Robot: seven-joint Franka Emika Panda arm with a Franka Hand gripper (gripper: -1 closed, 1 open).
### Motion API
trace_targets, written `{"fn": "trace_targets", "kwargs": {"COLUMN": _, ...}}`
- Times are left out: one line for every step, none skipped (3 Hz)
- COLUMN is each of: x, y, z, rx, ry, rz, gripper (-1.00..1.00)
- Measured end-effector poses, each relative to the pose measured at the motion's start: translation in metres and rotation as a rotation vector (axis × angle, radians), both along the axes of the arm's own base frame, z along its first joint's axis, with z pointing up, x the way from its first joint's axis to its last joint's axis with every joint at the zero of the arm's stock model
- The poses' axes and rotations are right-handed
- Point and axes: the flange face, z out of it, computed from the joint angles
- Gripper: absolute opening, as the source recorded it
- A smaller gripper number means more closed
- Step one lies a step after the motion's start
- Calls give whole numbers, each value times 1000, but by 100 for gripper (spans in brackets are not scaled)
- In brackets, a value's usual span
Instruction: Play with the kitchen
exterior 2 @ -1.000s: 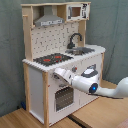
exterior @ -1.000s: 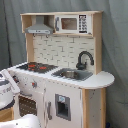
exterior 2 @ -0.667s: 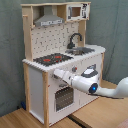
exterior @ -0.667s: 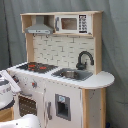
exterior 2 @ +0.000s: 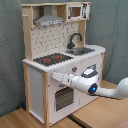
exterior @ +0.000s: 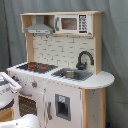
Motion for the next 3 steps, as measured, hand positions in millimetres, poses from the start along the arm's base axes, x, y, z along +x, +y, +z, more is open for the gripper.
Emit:
{"fn": "trace_targets", "kwargs": {"x": 0, "y": 1, "z": 0, "rx": -122, "ry": -11, "rz": -7, "gripper": -100}}
{"fn": "trace_targets", "kwargs": {"x": 0, "y": 2, "z": 0, "rx": -237, "ry": -20, "rz": -12, "gripper": -100}}
{"fn": "trace_targets", "kwargs": {"x": 0, "y": 2, "z": 0, "rx": -345, "ry": -28, "rz": -16, "gripper": -100}}
